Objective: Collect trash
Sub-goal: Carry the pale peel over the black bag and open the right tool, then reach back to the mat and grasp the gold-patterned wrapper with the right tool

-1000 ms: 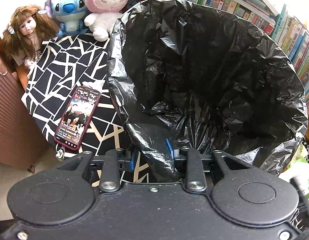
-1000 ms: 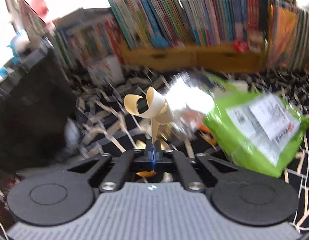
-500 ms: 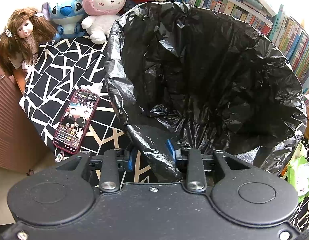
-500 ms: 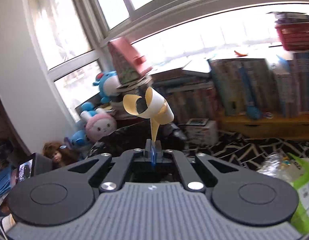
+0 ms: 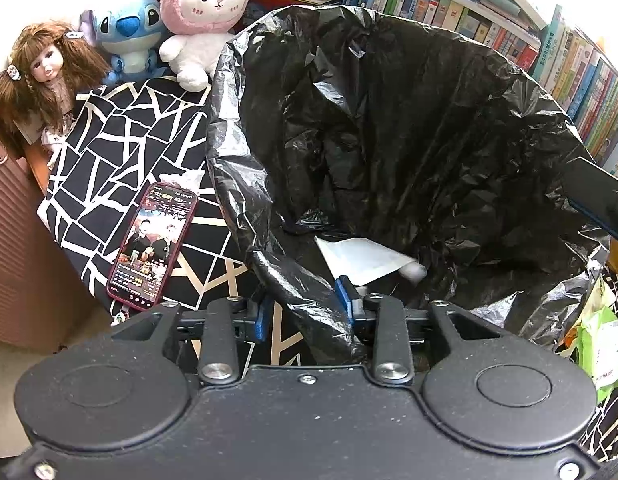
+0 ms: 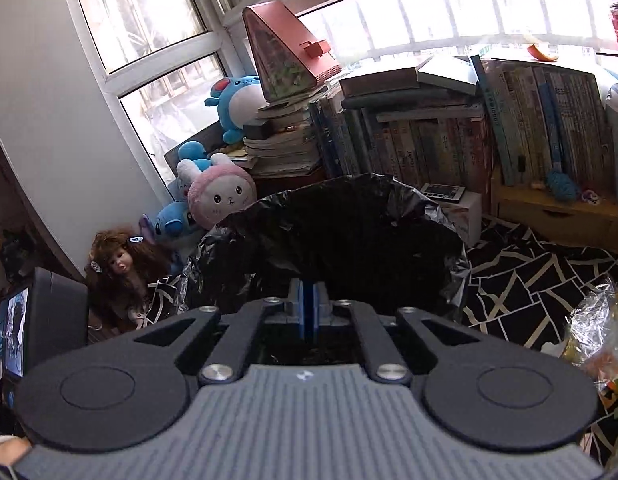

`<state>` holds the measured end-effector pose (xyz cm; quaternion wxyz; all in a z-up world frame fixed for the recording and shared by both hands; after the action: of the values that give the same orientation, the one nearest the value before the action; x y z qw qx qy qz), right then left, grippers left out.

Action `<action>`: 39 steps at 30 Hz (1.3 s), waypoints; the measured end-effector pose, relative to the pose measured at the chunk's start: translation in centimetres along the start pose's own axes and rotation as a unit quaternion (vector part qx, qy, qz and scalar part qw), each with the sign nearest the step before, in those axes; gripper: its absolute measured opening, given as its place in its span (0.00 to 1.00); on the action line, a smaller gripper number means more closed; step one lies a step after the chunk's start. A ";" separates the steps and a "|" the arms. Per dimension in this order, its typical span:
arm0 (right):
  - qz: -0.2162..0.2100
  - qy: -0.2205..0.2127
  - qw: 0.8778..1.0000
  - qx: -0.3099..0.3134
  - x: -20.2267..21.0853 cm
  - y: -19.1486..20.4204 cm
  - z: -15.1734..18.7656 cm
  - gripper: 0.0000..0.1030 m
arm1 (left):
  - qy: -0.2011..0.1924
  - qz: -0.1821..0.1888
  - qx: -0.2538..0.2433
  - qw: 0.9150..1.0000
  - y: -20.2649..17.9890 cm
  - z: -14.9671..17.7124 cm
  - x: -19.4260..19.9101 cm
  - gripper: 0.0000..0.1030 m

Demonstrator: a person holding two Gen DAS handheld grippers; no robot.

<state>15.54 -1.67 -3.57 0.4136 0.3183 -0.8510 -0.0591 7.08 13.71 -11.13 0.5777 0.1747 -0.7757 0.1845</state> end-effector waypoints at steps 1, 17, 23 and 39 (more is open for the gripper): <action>0.001 -0.001 1.000 -0.001 0.2 -0.1 0.0 0.19 | 0.000 -0.001 -0.001 1.000 0.0 0.0 0.0 0.31; 0.096 -0.043 0.994 -0.030 5.7 -6.5 2.1 0.63 | 0.005 -0.008 -0.005 1.000 -0.2 -0.1 -0.3 0.33; 0.164 -0.036 0.984 -0.060 6.5 -11.6 5.5 0.73 | 0.008 -0.014 -0.007 1.000 -0.3 -0.1 -0.4 0.35; 0.237 0.144 0.959 0.053 -3.2 -15.3 18.9 0.84 | 0.004 -0.024 -0.012 1.000 -0.8 0.4 0.1 0.40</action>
<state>10.52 -15.00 -23.55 0.5161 0.1337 -0.8356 0.1323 7.12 12.78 -11.04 0.5872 0.1860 -0.7709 0.1622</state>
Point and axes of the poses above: each gripper's, at about its wrist camera, not at the fingertips, and x roughly against the way its jaws point, y to its left, z to its underside, the point moved 8 cm from there along -x, roughly the way its jaws point, and after that the axes turned 11 degrees about y, right-handed, at the moved point
